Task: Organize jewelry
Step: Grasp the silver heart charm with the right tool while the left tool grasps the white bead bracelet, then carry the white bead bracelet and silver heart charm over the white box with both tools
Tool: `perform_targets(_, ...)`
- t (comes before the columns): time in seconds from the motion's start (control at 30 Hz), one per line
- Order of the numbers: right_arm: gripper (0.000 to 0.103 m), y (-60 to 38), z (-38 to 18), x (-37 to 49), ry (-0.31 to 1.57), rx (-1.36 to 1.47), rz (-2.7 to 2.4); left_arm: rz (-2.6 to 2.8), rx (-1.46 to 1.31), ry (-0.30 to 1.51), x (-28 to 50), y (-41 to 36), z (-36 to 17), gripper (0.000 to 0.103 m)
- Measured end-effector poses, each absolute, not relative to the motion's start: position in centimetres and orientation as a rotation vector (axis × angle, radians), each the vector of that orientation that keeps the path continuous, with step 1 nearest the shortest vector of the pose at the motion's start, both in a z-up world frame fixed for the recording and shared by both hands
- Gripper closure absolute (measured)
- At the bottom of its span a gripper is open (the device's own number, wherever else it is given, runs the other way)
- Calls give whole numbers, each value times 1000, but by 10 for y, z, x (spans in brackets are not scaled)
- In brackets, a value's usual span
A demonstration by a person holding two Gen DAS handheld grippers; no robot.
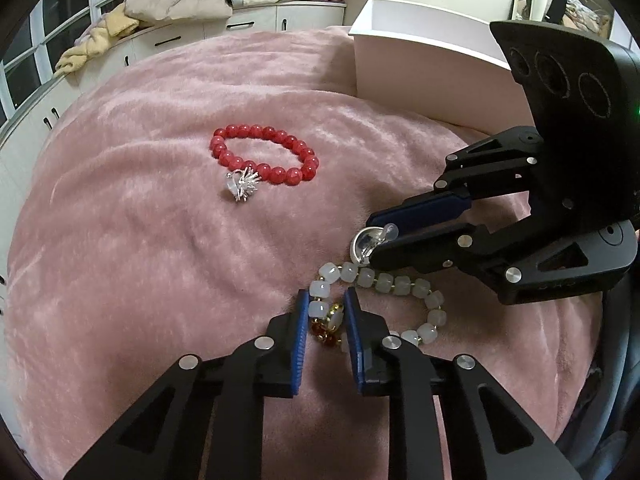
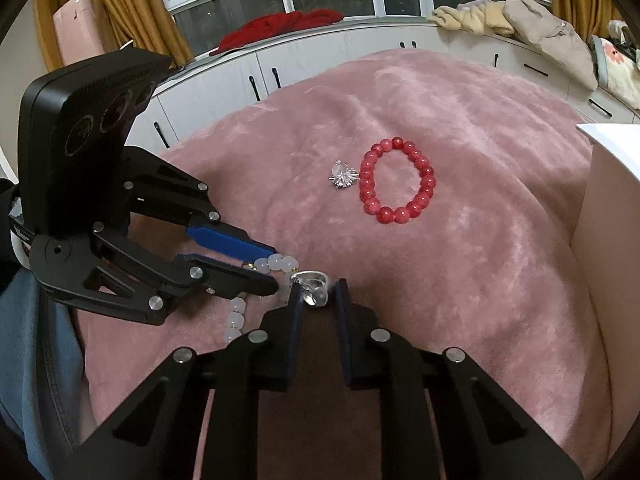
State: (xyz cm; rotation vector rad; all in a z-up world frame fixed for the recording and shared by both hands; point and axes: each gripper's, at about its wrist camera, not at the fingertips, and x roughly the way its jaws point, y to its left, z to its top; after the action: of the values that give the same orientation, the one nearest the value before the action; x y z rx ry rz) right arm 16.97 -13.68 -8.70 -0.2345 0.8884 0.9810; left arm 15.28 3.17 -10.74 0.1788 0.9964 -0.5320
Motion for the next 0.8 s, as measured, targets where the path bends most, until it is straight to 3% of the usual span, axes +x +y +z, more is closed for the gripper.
perform_targets(0.37,86,-143,-76,170,864,-231,934,-454,202,942,148,34,-97,86)
perform_targets(0.43,86,-146,-72,173,857,-221,920,-428,206,922,148,33,-93,92)
perform_targets(0.8,86,-162,-42,176,793,-175,873,-385,196,843,134,30,-63,94)
